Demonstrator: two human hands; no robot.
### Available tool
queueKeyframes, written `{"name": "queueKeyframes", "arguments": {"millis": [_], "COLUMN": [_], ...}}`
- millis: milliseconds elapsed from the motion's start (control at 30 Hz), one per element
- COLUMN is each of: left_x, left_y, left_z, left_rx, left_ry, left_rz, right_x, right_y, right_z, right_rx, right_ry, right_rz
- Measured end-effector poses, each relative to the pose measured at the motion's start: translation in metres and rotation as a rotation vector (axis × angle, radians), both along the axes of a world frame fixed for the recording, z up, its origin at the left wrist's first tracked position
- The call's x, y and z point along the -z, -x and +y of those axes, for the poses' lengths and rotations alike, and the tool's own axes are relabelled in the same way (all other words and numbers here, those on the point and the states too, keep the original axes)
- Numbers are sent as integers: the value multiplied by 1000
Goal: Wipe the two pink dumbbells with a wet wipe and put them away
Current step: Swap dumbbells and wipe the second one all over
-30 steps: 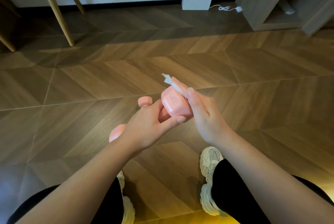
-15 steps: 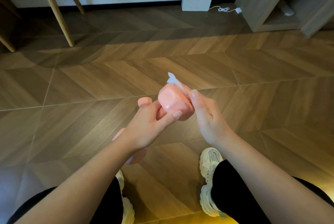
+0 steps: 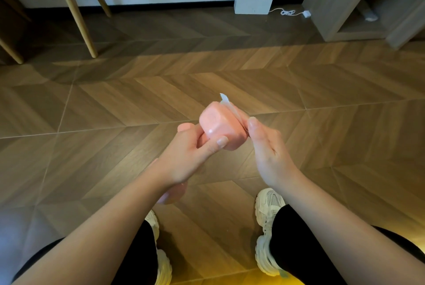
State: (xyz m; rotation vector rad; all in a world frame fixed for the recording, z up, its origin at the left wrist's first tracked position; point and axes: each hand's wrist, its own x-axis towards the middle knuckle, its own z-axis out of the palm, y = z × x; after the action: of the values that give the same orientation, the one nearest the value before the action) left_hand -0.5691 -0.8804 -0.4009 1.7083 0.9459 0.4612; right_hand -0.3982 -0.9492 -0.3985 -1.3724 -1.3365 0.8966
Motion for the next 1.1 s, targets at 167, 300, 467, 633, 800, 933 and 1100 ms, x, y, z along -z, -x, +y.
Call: {"name": "queueKeyframes", "arguments": {"millis": [167, 300, 467, 633, 800, 933, 1100], "left_x": [2, 8, 7, 3, 9, 9, 10], "left_y": [-3, -7, -10, -5, -6, -6, -3], "left_z": [5, -3, -6, 3, -9, -7, -1], "left_rx": [-98, 44, 9, -107, -2, -15, -83], "left_ry": [150, 66, 91, 165, 170, 214, 228], "left_rz": [-51, 71, -69, -87, -26, -132, -109], "right_x": [-2, -1, 1, 2, 3, 4, 1], "right_y": [8, 7, -4, 3, 5, -2, 4], "right_z": [-7, -2, 0, -7, 0, 0, -7], "right_rx": [-36, -48, 29, -6, -7, 15, -21], "right_ry": [-104, -84, -2, -98, -65, -33, -119], "right_rz": [-59, -103, -46, -55, -77, 0, 1]}}
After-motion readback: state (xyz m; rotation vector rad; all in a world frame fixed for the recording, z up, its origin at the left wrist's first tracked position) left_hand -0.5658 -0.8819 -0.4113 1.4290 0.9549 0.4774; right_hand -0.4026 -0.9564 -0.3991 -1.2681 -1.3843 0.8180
